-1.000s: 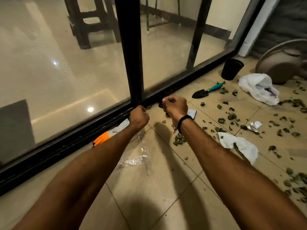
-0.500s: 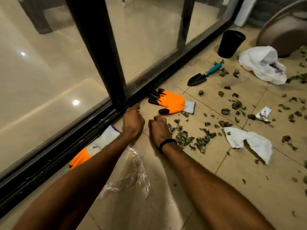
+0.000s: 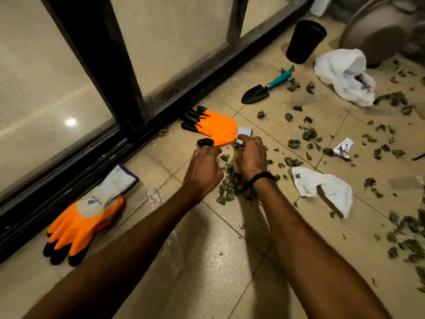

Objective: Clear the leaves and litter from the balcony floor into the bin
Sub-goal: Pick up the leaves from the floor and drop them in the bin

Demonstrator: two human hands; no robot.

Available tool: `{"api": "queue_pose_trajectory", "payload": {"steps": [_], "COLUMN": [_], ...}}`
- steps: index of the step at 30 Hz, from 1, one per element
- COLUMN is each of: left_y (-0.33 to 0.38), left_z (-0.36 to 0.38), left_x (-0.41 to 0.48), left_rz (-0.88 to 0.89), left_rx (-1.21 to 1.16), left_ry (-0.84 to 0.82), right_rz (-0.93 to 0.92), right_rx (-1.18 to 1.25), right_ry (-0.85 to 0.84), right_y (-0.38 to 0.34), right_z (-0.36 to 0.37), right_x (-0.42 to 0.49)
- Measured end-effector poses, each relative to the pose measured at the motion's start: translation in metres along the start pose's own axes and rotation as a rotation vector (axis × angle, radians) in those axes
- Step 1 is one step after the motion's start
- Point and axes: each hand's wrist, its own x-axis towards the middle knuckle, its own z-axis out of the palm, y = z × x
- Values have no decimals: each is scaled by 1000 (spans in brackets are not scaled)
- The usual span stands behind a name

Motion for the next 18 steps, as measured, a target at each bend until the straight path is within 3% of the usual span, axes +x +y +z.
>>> {"api": "queue_pose_trajectory", "payload": {"steps": [6,13,18], "left_y": [2,6,9], "left_z": [-3,6,15], "left_x": [20,33,32], "left_rz": [41,88,196], "left_rx": [128,119,116], "left_ry": [-88,-127,-162], "right_rz": [-125,-161,-72], "right_rx": [-170,-125,-88], "right_ry": [-84,-43,-4], "right_y": [9,20,24], "right_z": [11,9,1], "right_x": [0,-12,-13]}}
